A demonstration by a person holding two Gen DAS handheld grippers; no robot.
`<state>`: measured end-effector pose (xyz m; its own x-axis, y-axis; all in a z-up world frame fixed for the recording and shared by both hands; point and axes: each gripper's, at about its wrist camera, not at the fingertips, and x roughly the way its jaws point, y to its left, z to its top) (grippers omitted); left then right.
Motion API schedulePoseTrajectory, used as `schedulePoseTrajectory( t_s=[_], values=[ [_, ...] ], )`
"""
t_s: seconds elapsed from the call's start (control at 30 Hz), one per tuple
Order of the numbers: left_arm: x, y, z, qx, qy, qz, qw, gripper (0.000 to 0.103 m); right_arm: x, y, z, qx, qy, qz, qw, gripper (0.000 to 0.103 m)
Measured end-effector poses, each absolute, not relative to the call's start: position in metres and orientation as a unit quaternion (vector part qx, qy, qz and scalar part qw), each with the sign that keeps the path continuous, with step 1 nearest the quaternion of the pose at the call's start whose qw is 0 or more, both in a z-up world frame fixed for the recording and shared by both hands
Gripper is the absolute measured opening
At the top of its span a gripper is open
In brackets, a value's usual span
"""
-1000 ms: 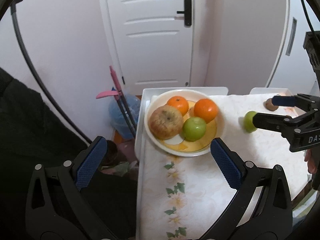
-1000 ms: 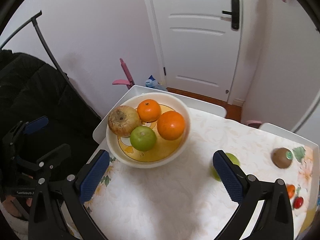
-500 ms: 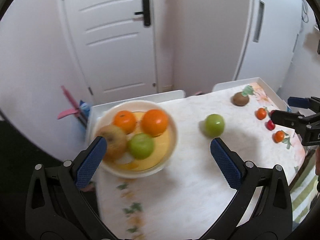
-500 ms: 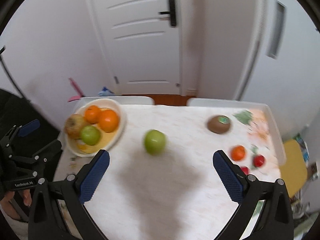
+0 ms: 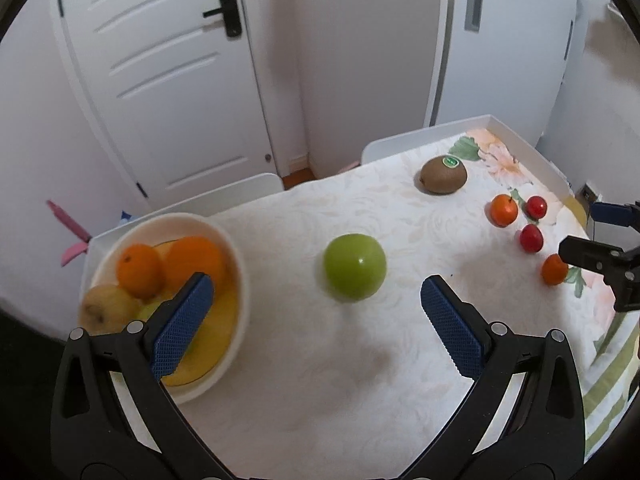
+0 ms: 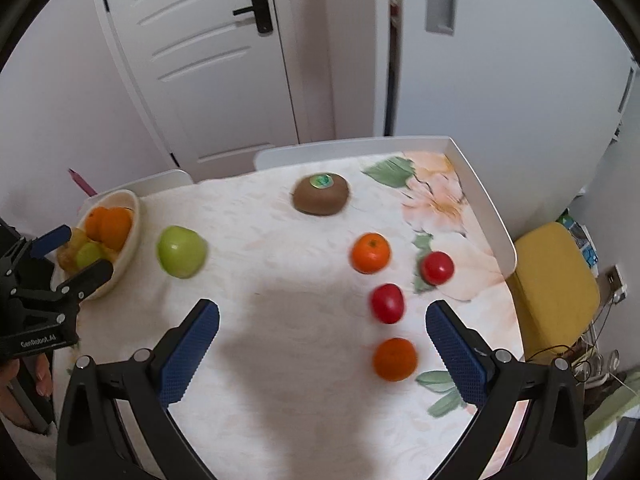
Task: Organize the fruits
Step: 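Move both tools back toward the remaining fruit on the table, then grasp the second green apple with the left tool while the right tool grasps the red apple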
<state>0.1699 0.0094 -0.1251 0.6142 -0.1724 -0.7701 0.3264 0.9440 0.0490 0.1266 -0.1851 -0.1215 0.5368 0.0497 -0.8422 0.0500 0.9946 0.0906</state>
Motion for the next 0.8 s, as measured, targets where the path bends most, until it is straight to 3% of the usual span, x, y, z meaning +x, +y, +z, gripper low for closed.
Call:
schedulePoseTrajectory(
  t_s=[0.2, 0.27, 0.4, 0.5, 0.57, 0.7, 0.73, 0.77, 0.8],
  values=[
    [0.189, -0.009, -0.151, 0.093, 0.427, -0.137, 0.889, 0.103, 0.133, -0.205, -0.147, 0.053, 0.492, -0.010, 0.869, 0.103],
    [0.195, -0.013, -0.160, 0.094, 0.434, -0.135, 0.886, 0.095, 0.135, -0.210, -0.155, 0.055, 0.497, -0.012, 0.866, 0.098],
    [0.204, -0.020, -0.173, 0.098, 0.441, -0.133, 0.882, 0.094, 0.139, -0.216, -0.171, 0.051, 0.507, -0.012, 0.860, 0.098],
    [0.208, -0.025, -0.180, 0.100, 0.446, -0.135, 0.879, 0.094, 0.141, -0.220, -0.181, 0.049, 0.514, -0.012, 0.856, 0.091],
    [0.211, -0.028, -0.185, 0.101, 0.450, -0.136, 0.877, 0.084, 0.143, -0.222, -0.186, 0.051, 0.518, -0.012, 0.854, 0.087],
    [0.216, -0.030, -0.193, 0.098, 0.458, -0.135, 0.873, 0.083, 0.146, -0.227, -0.195, 0.053, 0.523, -0.013, 0.850, 0.087],
    [0.217, -0.030, -0.194, 0.096, 0.460, -0.136, 0.872, 0.076, 0.147, -0.227, -0.197, 0.053, 0.524, -0.013, 0.850, 0.086],
    [0.217, -0.030, -0.196, 0.096, 0.462, -0.137, 0.871, 0.062, 0.148, -0.227, -0.198, 0.053, 0.525, -0.013, 0.849, 0.081],
    [0.218, -0.030, -0.197, 0.096, 0.467, -0.138, 0.868, 0.059, 0.148, -0.227, -0.199, 0.053, 0.527, -0.011, 0.848, 0.078]
  ],
)
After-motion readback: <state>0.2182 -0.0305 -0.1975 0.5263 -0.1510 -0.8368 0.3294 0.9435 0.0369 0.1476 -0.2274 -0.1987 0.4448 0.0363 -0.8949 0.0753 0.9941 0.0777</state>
